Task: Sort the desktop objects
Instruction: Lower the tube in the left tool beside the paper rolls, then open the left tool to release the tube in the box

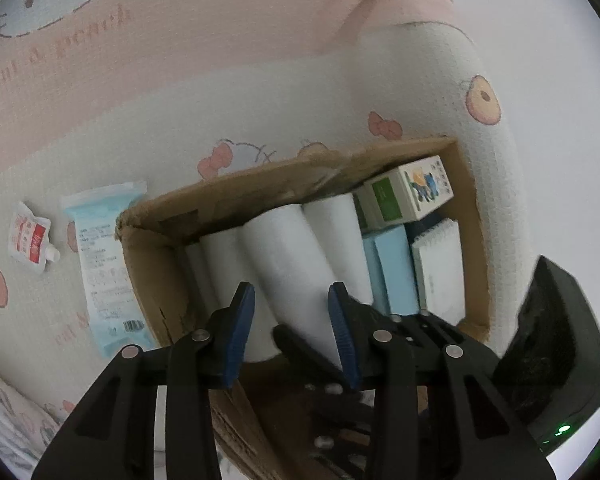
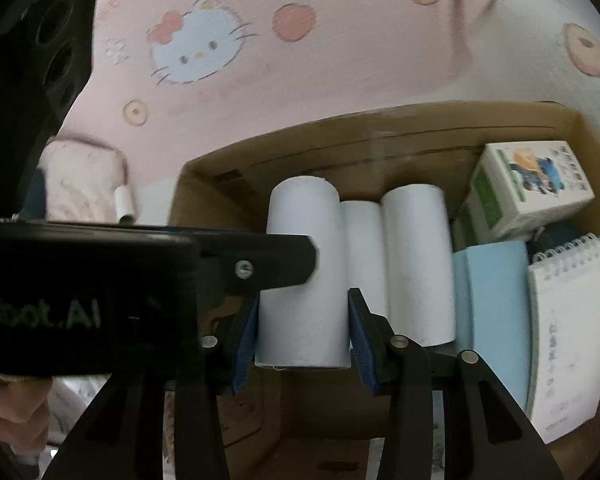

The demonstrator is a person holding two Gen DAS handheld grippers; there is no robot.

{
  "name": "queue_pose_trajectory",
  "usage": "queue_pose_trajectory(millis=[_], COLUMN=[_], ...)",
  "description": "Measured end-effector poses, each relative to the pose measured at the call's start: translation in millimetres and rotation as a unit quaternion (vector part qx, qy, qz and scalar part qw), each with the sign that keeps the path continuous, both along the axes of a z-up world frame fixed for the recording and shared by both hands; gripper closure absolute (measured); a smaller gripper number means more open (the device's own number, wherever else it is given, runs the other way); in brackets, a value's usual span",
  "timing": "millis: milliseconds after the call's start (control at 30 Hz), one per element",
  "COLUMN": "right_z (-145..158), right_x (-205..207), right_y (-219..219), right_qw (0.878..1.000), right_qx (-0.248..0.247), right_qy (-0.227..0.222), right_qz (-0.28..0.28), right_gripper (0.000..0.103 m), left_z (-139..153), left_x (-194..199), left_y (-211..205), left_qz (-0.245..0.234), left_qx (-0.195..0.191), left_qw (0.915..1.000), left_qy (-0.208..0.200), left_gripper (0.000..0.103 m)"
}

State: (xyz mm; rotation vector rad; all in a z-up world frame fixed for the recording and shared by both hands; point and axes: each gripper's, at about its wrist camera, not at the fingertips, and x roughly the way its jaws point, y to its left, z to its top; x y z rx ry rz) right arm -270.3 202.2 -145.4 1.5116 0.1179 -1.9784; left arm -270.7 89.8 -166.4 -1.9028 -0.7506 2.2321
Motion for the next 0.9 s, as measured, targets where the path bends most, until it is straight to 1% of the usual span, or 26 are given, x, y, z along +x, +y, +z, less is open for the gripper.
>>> queue_pose_trajectory(millis=[67,133,233,300,400,433,467,500,533,567,633,667,700,733,767,833,900], right_z=[1,3,6,8,5,5,5,5,7,9,9,10,13,11,14,23,35], right_x=[-3,-6,-3,-1,2,3,3,3,2,2,3,3,3,4,5,7,12], right_y=[4,8,12,12,10,10,10,9,3,0,-1,-1,-3,-7,-6,-4,0], right_qw=[1.0,1.0,1.0,1.0,1.0,1.0,1.0,1.0,1.0,1.0,1.0,1.0,1.0,1.0,0.999,0.999,0.998], right_qx=[-0.002,-0.011,-0.031,-0.023,-0.007,-0.009,-0.012,-0.016,-0.014,-0.011,-0.007,-0.003,0.0,0.004,0.006,0.003,-0.001], right_qy=[0.009,0.01,0.0,0.012,0.01,0.01,0.009,0.006,0.008,0.012,0.013,0.01,0.009,0.009,0.012,0.023,0.038], right_qz=[-0.007,-0.01,-0.007,-0.007,-0.004,-0.007,-0.008,-0.007,-0.007,-0.009,-0.011,-0.014,-0.019,-0.025,-0.029,-0.036,-0.046], right_gripper=[0.063,0.063,0.063,0.063,0.063,0.065,0.068,0.07,0.07,0.07,0.07,0.07,0.069,0.069,0.069,0.069,0.066], left_z=[-4,-7,-6,-4,2,4,6,8,12,15,22,24,28,31,33,39,42], left_x=[-1,0,1,3,7,9,9,11,14,16,22,24,27,31,35,46,54], left_y=[-2,-5,-8,-8,-8,-8,-8,-8,-10,-12,-19,-21,-25,-30,-34,-46,-57], left_qz=[0.001,0.001,-0.001,0.0,0.002,0.002,0.001,0.001,0.006,0.009,0.016,0.019,0.025,0.033,0.041,0.063,0.078], left_qx=[-0.007,-0.009,0.0,0.004,0.007,0.008,0.008,0.008,0.011,0.018,0.046,0.055,0.062,0.07,0.077,0.103,0.123], left_qw=[1.0,0.9999,1.0,0.9999,0.9993,0.9989,0.9986,0.9982,0.9972,0.9962,0.9925,0.991,0.9894,0.9874,0.9849,0.9761,0.9705], left_qy=[-0.004,-0.008,0.003,0.014,0.037,0.046,0.052,0.06,0.074,0.085,0.112,0.12,0.129,0.138,0.149,0.181,0.192], left_gripper=[0.069,0.07,0.071,0.071,0.082,0.088,0.092,0.092,0.092,0.092,0.092,0.09,0.087,0.076,0.068,0.063,0.062])
